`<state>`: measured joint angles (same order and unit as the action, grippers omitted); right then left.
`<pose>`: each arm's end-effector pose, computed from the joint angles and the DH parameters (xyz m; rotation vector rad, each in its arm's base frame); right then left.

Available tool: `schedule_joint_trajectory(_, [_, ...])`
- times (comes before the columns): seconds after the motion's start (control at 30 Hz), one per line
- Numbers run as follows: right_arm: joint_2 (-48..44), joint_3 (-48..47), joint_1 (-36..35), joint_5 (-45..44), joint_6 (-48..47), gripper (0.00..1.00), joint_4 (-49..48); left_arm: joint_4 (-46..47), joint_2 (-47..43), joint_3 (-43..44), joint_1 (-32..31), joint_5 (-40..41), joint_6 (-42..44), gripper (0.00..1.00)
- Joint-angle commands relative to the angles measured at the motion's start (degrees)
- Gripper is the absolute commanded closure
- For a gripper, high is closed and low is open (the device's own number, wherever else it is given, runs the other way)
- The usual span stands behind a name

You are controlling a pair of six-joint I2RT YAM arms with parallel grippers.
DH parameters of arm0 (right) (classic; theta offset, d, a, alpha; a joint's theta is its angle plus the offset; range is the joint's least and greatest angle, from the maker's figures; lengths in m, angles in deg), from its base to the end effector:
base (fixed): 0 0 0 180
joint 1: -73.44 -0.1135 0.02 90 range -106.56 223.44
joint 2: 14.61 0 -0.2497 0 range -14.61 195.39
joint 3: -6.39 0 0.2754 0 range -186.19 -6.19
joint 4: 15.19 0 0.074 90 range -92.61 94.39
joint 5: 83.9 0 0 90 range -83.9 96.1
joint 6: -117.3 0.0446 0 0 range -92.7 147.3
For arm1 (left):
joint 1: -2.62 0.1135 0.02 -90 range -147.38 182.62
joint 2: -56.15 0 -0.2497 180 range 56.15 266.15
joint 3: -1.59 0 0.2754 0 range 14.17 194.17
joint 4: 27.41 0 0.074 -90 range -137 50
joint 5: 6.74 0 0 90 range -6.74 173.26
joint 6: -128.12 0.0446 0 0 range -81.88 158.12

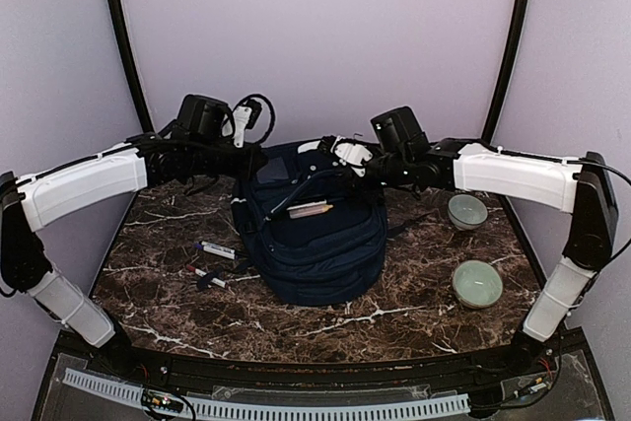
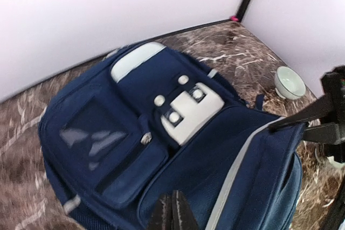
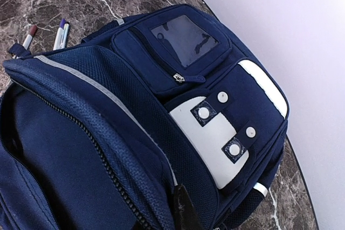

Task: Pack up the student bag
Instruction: Pass from the left arm to the right, then move the student bag to the center of the board.

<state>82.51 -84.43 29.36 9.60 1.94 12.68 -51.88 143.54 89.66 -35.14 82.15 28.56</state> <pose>0.3018 0.2960 0.2645 -1.2687 1.7690 0.2532 0.3098 -0.2410 0.3184 0.5066 1.9642 -0.5487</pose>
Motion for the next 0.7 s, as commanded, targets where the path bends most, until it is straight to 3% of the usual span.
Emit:
schedule_joint_trajectory(0.0, [-3.52, 0.6, 0.95, 2.31, 2.09, 1.0, -2.64, -10.67, -3.33, -8.18, 2.06, 11.28, -8.84, 1.0])
schedule_joint_trajectory(0.1, [-1.56, -1.18, 0.98, 3.0, 1.55, 1.0, -0.2, -15.16, -3.84, -12.37, 5.1, 16.17, -14.4, 1.0])
schedule_joint_trajectory(0.23, [1.53, -6.56, 0.92, 4.22, 0.39, 1.0, 6.63, -15.06, -4.16, -16.24, 6.61, 15.8, -16.71, 1.0])
schedule_joint_trajectory(0.43, [0.61, -6.88, 0.83, 6.32, -1.14, 0.98, 8.61, -9.54, 3.86, -14.53, 6.82, 6.77, -14.65, 1.0])
schedule_joint_trajectory(0.53, [0.12, -6.41, 0.83, 6.7, -1.63, 0.92, 8.98, -7.25, 9.05, -10.84, 6.82, 3.37, -14.02, 1.0])
schedule_joint_trajectory(0.67, [0.69, -6.74, 0.77, 7.91, -2.2, 0.98, 10.53, -3.19, 14.95, -6.29, 6.82, -1.67, -13.21, 1.0])
